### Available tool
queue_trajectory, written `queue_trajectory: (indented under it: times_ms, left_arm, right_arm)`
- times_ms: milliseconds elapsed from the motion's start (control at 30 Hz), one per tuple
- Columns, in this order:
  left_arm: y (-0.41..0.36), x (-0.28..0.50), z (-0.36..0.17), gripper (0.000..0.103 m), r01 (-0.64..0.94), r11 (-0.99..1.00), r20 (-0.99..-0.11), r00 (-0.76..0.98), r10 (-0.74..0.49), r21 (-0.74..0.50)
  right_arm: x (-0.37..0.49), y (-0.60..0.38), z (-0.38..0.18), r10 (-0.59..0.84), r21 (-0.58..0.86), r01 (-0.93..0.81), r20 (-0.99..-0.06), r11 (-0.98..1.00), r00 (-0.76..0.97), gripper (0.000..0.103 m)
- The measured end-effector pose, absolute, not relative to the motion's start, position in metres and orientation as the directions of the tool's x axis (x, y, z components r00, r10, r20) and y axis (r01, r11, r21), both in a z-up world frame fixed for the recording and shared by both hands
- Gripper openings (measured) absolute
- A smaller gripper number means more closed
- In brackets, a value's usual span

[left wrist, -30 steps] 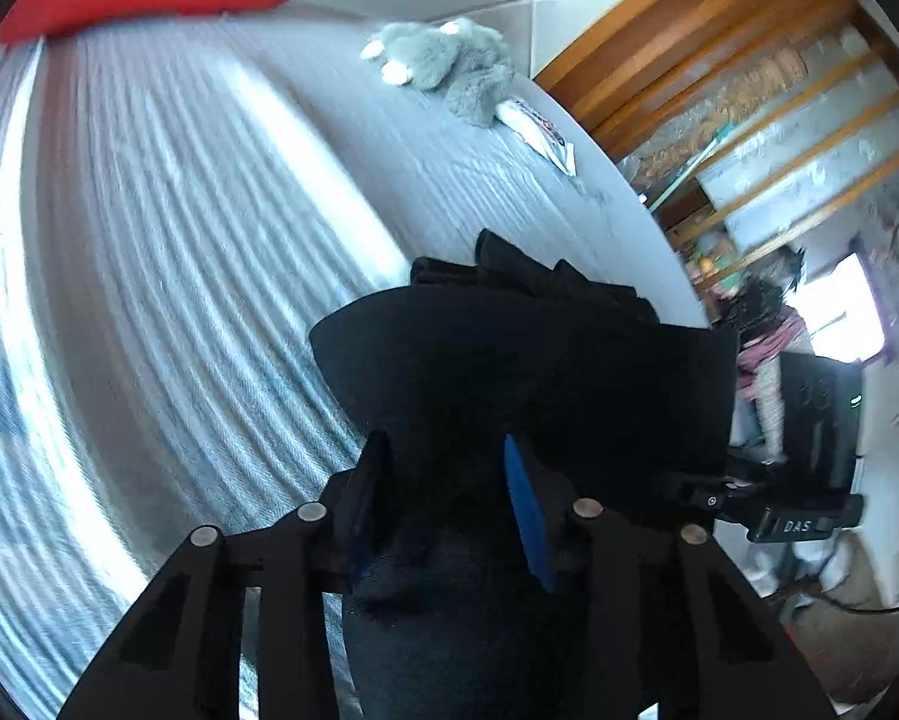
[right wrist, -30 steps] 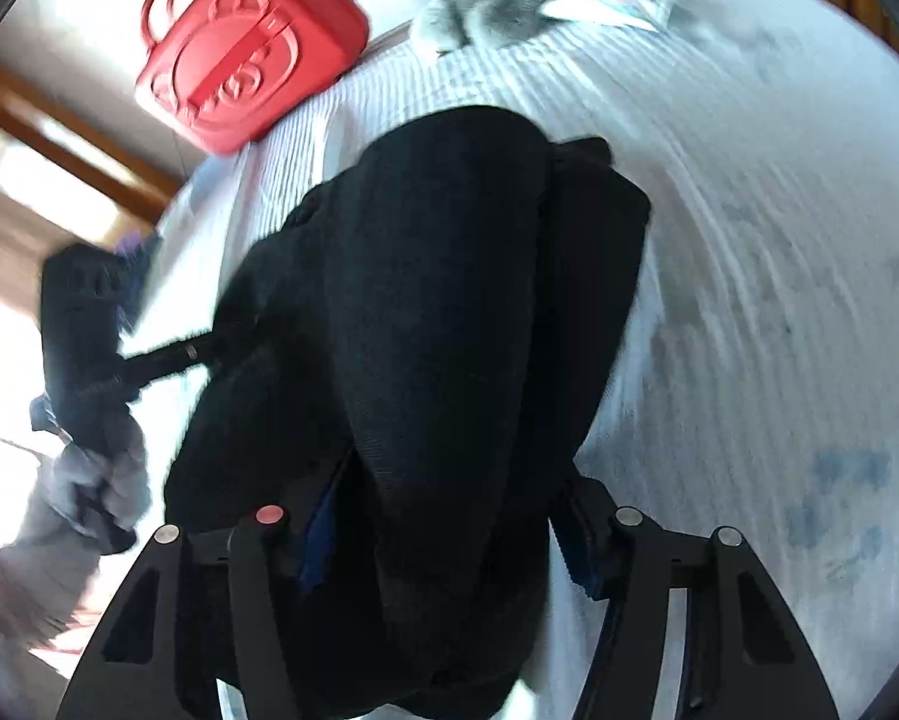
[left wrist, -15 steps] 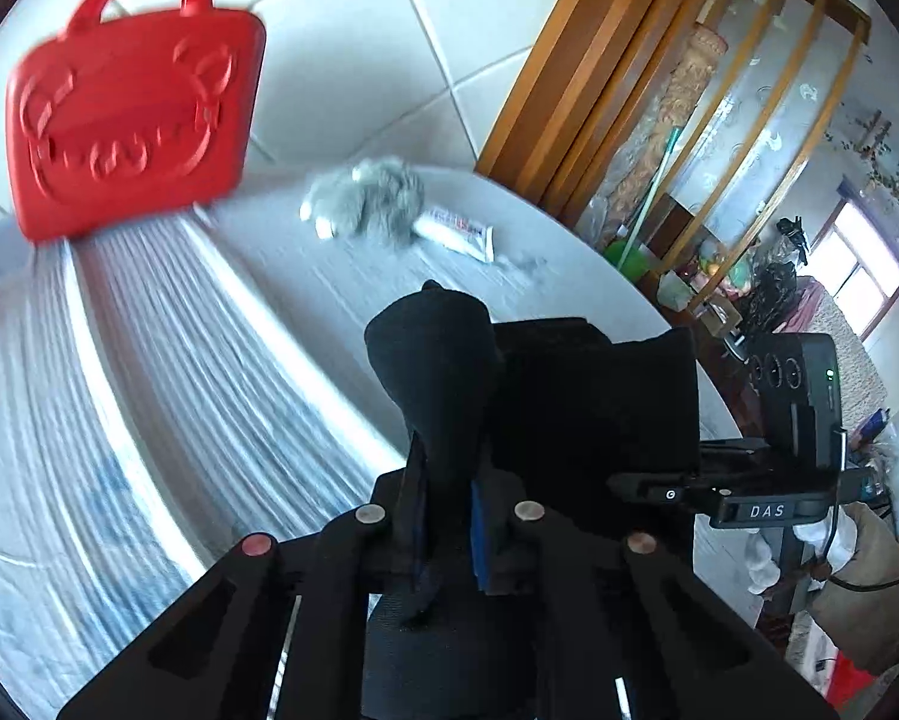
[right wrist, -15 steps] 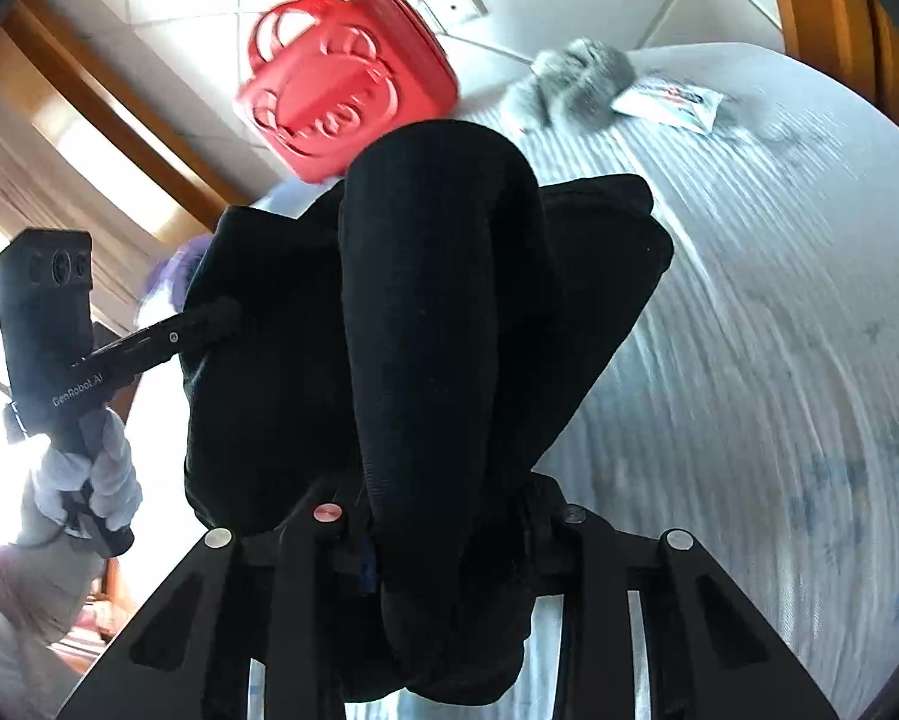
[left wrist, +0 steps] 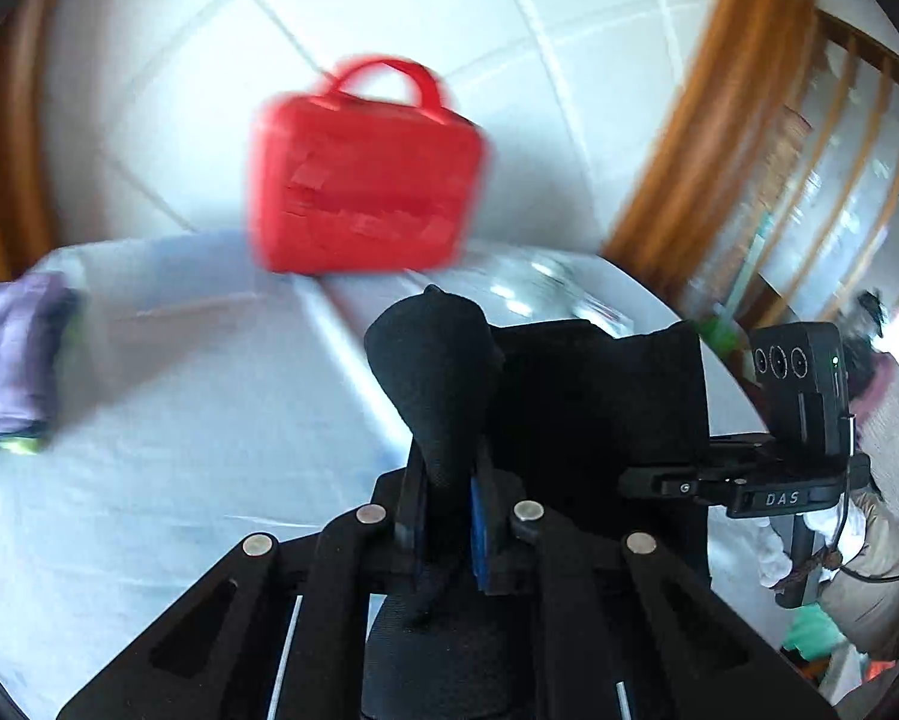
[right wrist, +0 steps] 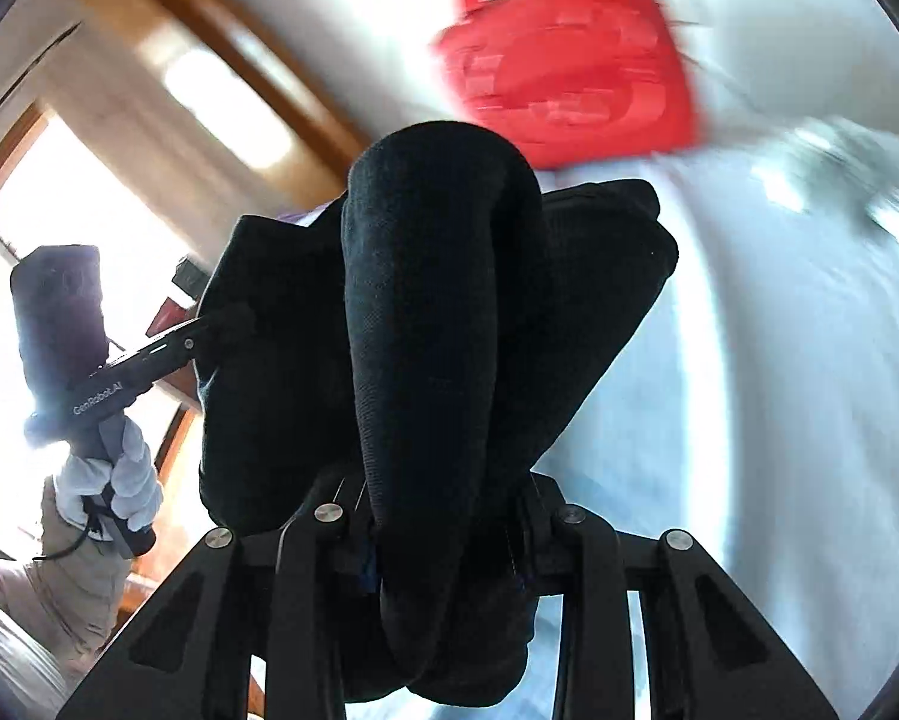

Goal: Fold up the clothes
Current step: 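Lift the jeans bundle with both tools and carry it to the purple clothes stack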

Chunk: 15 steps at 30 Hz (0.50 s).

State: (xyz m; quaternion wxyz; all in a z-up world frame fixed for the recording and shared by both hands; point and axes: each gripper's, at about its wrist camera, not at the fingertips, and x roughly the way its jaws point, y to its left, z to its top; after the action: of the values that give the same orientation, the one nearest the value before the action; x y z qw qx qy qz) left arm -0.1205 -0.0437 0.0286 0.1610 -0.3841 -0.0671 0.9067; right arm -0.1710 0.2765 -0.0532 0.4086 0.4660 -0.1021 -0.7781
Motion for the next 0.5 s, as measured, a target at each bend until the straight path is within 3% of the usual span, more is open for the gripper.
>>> queue_trajectory:
  times_ms: [267, 500]
  left_arm:
    - [-0.276, -0.155, 0.085, 0.010, -0.177, -0.981, -0.678, -0.711, 0.186, -0.084]
    - [-0.436, -0.246, 0.072, 0.010, -0.123, -0.990, -0.724, -0.678, 0.132, -0.066]
  right_arm:
    - [-0.217, 0.012, -0.013, -0.810, 0.567, 0.637, -0.563, -0.522, -0.162, 0.031]
    - [-0.284, -0.163, -0.016, -0.828, 0.606, 0.611, -0.539, -0.509, -0.155, 0.031]
